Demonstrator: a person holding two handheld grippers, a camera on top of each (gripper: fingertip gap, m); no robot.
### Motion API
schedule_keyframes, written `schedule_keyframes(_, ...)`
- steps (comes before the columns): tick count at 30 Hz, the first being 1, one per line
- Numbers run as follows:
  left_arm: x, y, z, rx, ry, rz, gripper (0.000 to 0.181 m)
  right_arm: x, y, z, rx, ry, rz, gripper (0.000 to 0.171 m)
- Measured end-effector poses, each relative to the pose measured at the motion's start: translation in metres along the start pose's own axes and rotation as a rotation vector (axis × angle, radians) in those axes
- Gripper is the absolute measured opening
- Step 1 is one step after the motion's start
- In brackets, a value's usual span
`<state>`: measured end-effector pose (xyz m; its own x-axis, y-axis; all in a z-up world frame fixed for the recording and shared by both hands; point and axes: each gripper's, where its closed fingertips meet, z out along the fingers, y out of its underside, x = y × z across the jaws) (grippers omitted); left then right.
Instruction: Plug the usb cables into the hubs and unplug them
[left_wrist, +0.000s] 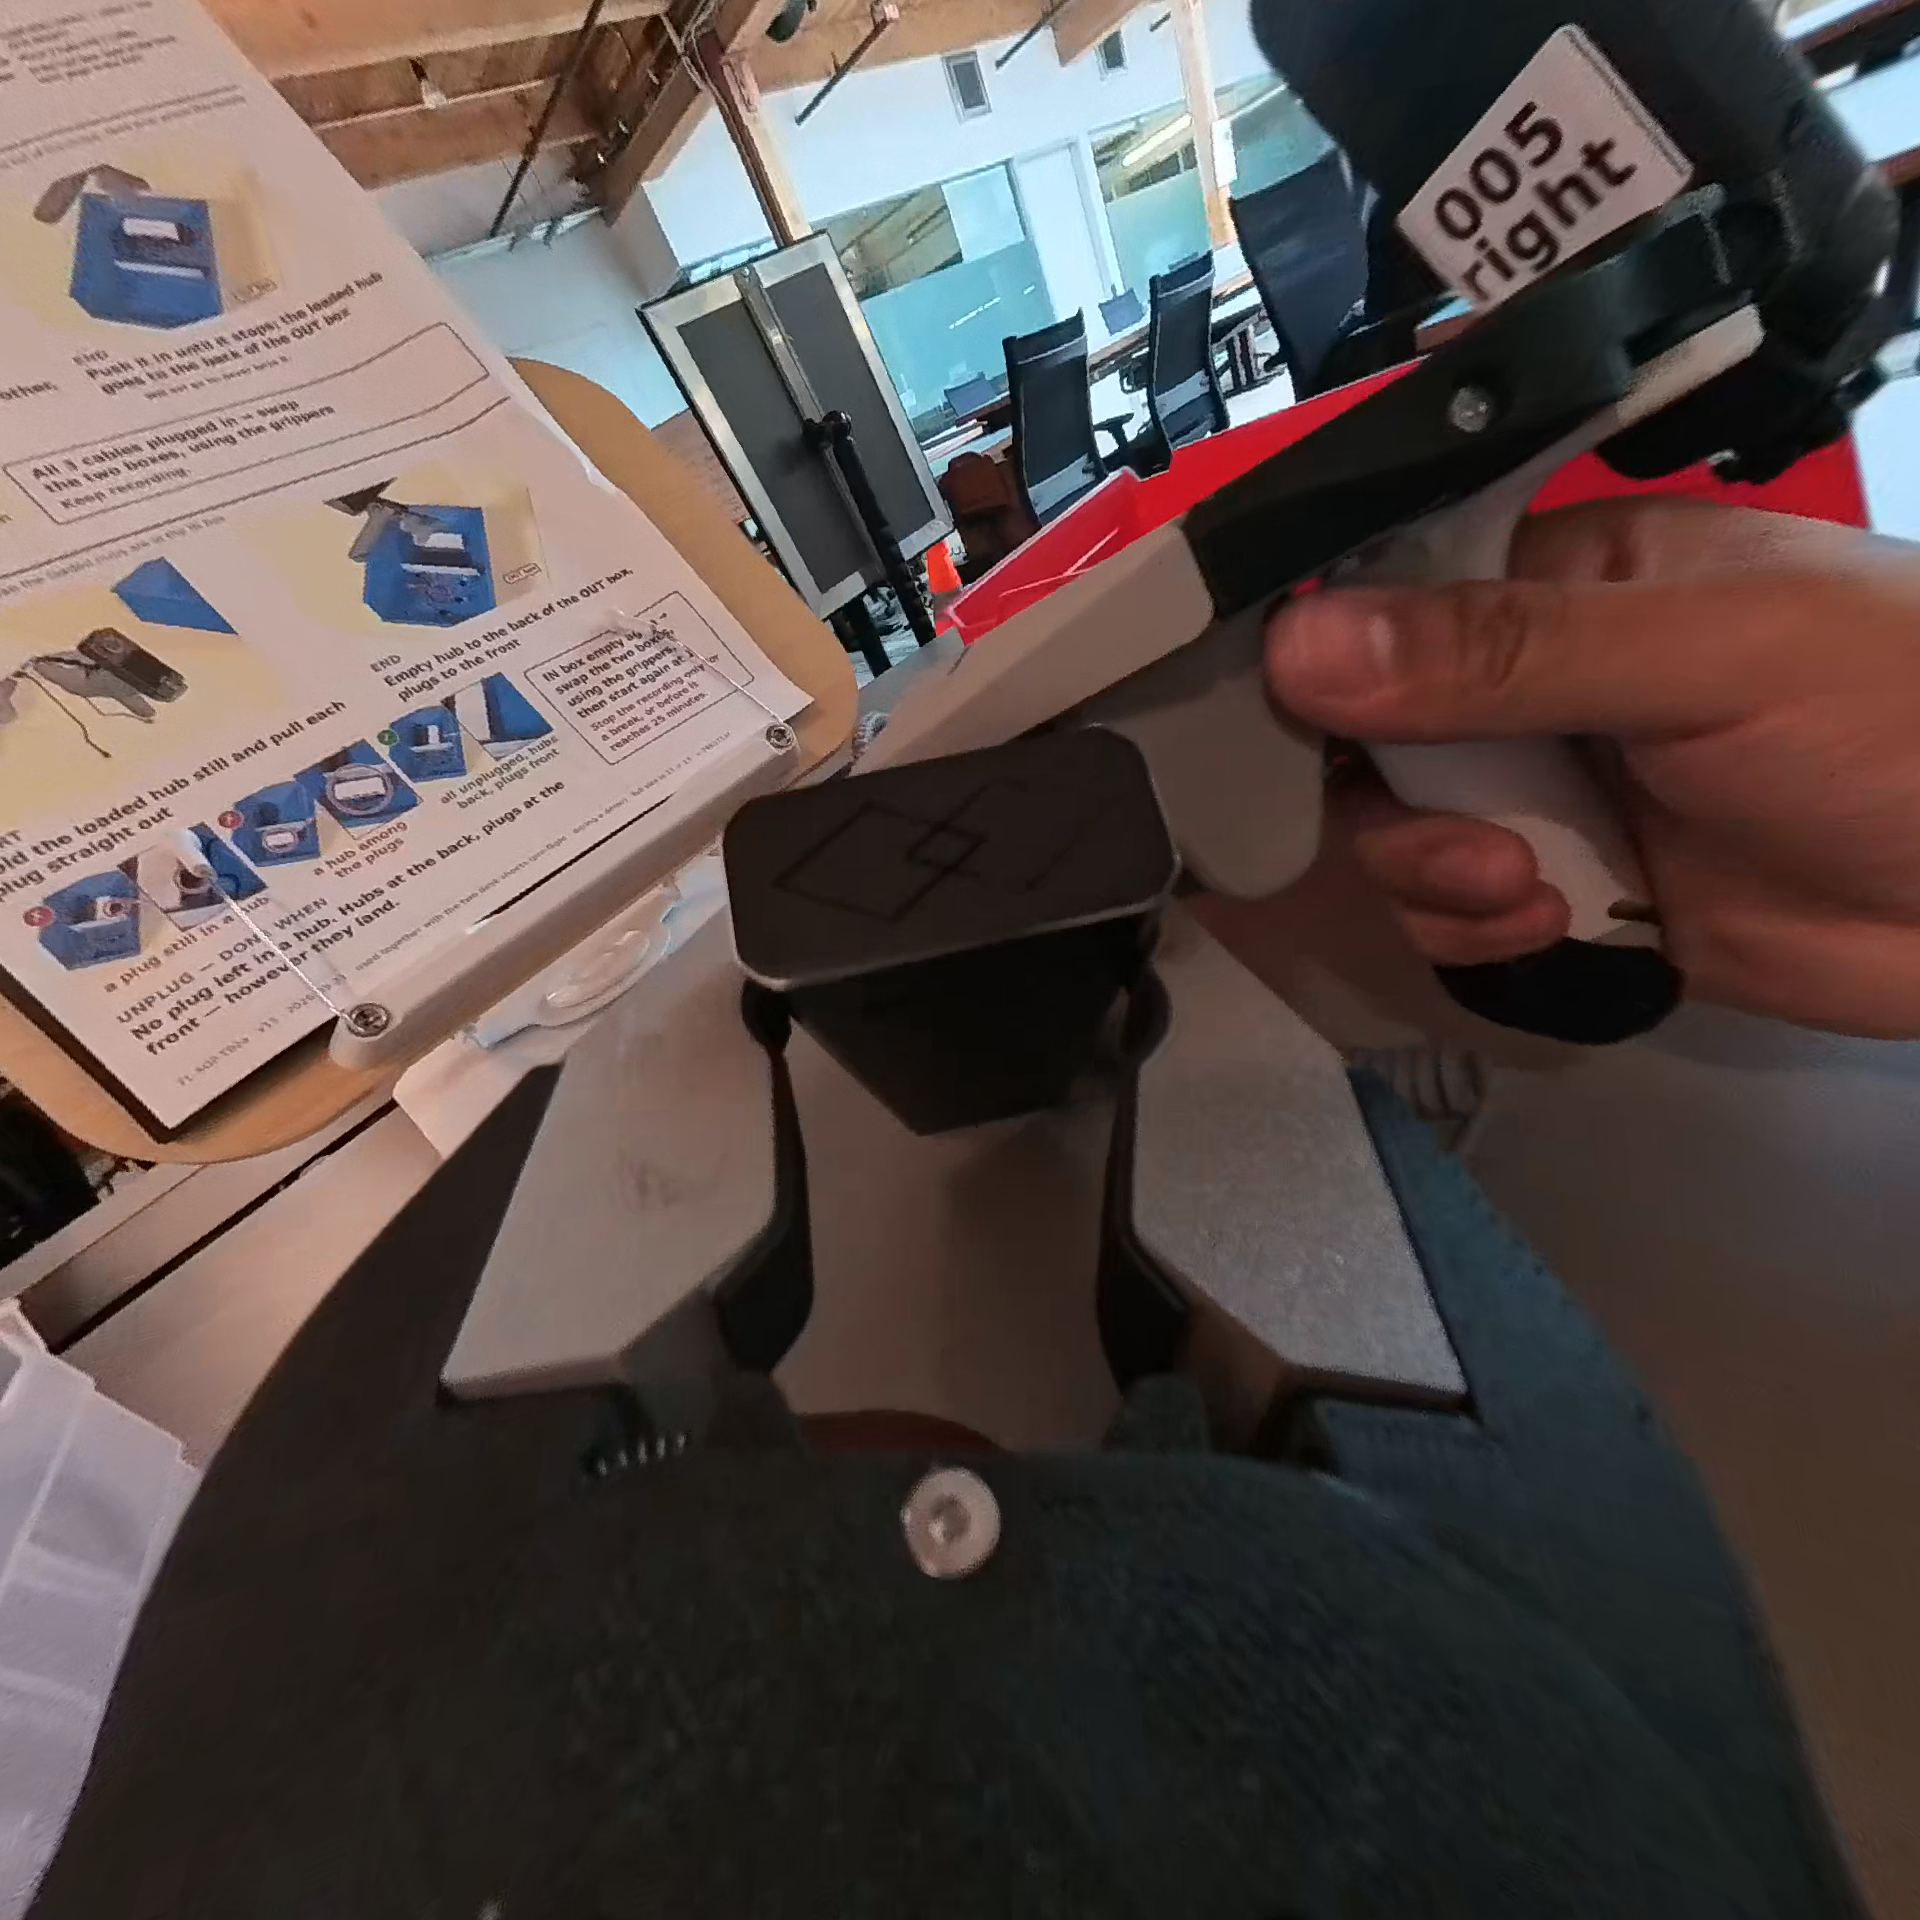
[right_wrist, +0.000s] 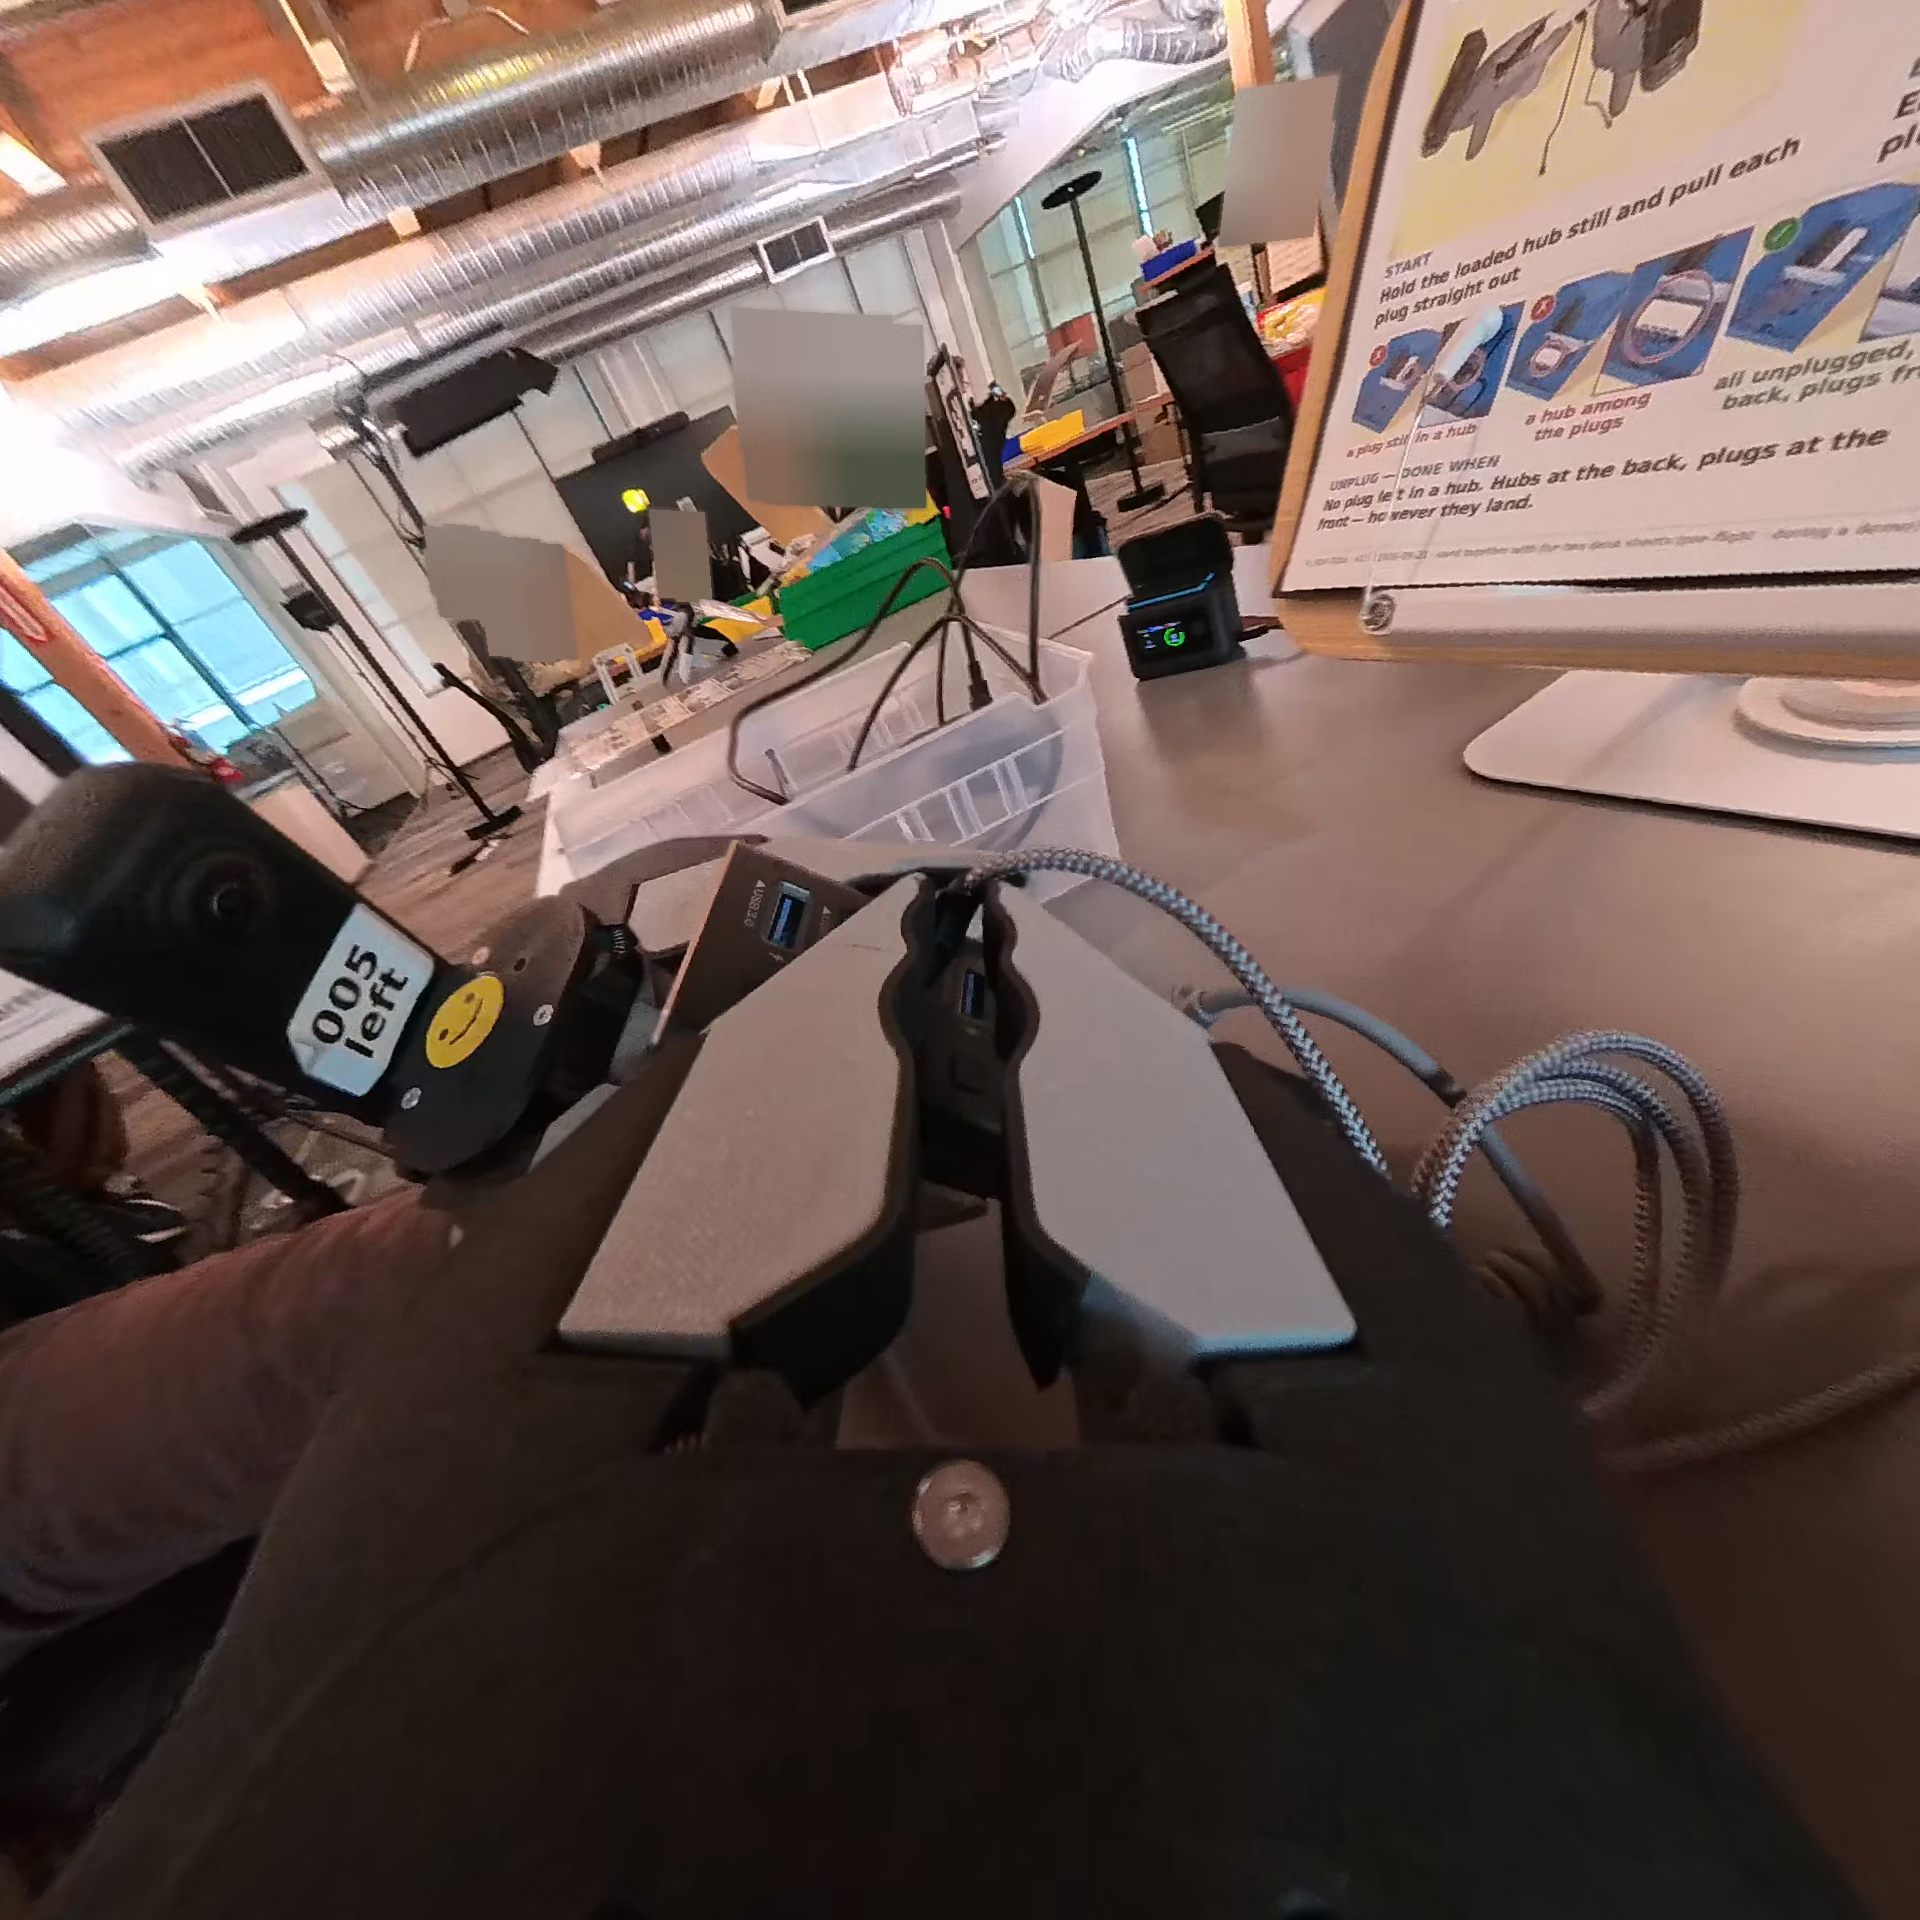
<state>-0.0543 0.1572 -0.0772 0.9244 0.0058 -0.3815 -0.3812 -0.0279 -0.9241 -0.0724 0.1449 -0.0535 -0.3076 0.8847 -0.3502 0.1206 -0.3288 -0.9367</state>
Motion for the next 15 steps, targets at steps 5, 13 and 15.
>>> schedule_keyframes(5, -0.0042, 0.006, 0.0017, -0.023, -0.013, -0.046, 0.063, 0.0069, -0.0018, -0.0014, 0.001, 0.09, -0.07, 0.006)
schedule_keyframes(13, -0.0031, -0.0004, 0.0025, 0.018, 0.005, -0.134, 0.066, 0.006, -0.0022, -0.0002, 0.004, 0.138, -0.122, 0.007)
schedule_keyframes(15, -0.0039, 0.0005, 0.0025, 0.013, 0.003, -0.137, 0.066, 0.0042, -0.0014, 0.0009, 0.001, 0.145, -0.14, 0.007)
